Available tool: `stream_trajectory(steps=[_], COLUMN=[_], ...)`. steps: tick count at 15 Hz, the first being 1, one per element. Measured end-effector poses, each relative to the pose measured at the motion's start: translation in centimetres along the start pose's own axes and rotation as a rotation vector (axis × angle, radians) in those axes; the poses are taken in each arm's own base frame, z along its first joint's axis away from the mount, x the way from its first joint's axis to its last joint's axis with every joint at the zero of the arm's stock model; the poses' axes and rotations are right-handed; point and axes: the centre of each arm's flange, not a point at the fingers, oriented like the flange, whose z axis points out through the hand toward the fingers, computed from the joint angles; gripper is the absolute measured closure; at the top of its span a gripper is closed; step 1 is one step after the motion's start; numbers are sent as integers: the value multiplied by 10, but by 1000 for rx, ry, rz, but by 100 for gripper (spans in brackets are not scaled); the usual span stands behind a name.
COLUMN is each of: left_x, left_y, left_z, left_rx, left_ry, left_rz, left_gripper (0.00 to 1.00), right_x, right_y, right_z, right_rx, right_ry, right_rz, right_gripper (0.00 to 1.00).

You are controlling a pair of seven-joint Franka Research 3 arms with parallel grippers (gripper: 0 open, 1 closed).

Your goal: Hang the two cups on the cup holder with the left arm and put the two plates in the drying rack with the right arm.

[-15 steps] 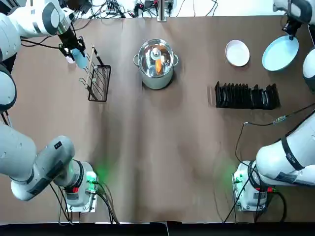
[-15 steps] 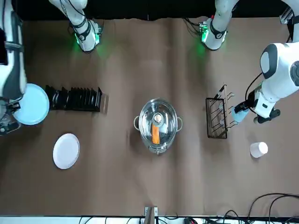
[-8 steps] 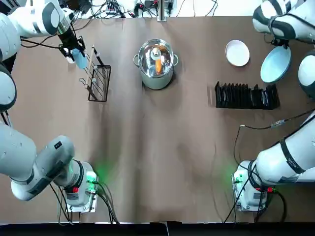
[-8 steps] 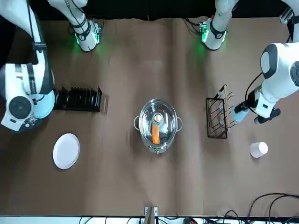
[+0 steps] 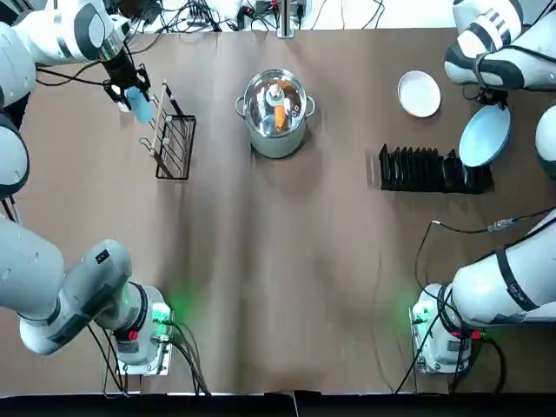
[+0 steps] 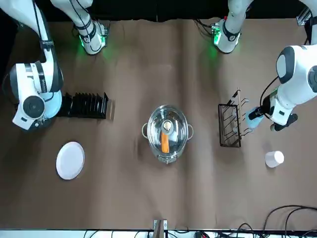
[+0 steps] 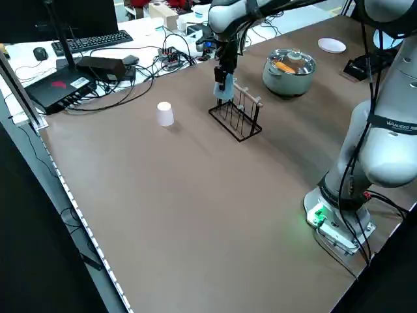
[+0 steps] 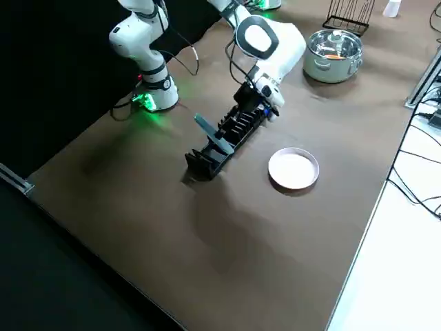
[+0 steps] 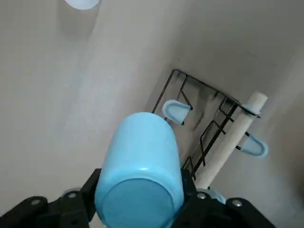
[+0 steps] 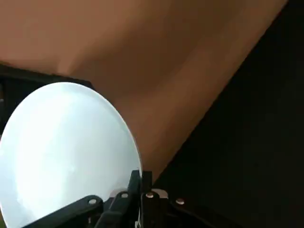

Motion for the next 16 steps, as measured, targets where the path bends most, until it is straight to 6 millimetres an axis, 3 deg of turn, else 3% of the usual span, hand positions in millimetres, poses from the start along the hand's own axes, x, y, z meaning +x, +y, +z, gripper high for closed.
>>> stream_trajectory(steps=[7,16], left_x=[-3,-3], left_y=[-1,-2], left_z=[0,15], left_rx=[11,6], left_ry=[-17,-47], left_rz=[-19,-21], left_gripper=[31,31], right_x=[0,8], right_y=[-36,-59], right_z=[33,19], right_rx=[-22,-73], right_ry=[36,77], right_rz=[17,80], right_gripper=[97,97])
